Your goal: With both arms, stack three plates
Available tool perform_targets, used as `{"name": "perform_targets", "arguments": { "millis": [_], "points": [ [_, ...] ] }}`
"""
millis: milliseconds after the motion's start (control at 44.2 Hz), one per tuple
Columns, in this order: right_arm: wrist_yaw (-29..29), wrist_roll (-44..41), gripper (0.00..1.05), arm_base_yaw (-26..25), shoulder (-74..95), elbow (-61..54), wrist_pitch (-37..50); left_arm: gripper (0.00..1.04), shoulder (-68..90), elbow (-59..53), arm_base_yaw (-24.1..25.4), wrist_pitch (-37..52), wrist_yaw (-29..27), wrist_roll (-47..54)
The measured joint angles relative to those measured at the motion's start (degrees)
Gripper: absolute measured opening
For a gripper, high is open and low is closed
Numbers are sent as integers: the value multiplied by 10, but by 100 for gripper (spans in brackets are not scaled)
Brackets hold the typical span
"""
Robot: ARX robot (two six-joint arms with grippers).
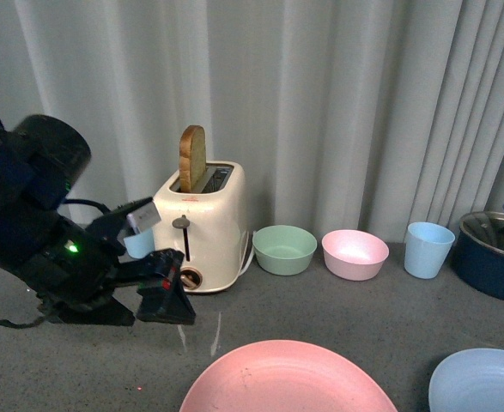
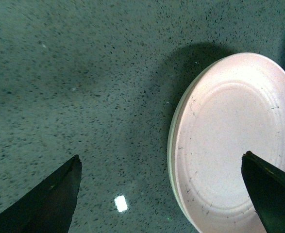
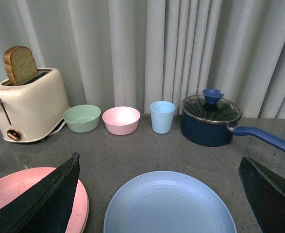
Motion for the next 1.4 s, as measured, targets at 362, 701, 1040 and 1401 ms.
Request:
{"name": "perform_targets", "arguments": {
  "millis": [362, 701, 1040, 1401],
  "points": [
    [0, 0, 97, 0, 0, 0, 0, 98, -228, -226, 73, 109, 33, 113],
    [1, 0, 97, 0, 0, 0, 0, 63, -473, -627, 185, 659, -139, -5],
    [0, 0, 97, 0, 0, 0, 0, 4, -647, -722, 145, 663, -186, -40],
    [0, 0, 97, 0, 0, 0, 0, 4, -841, -730, 65, 495, -259, -43]
  ]
}}
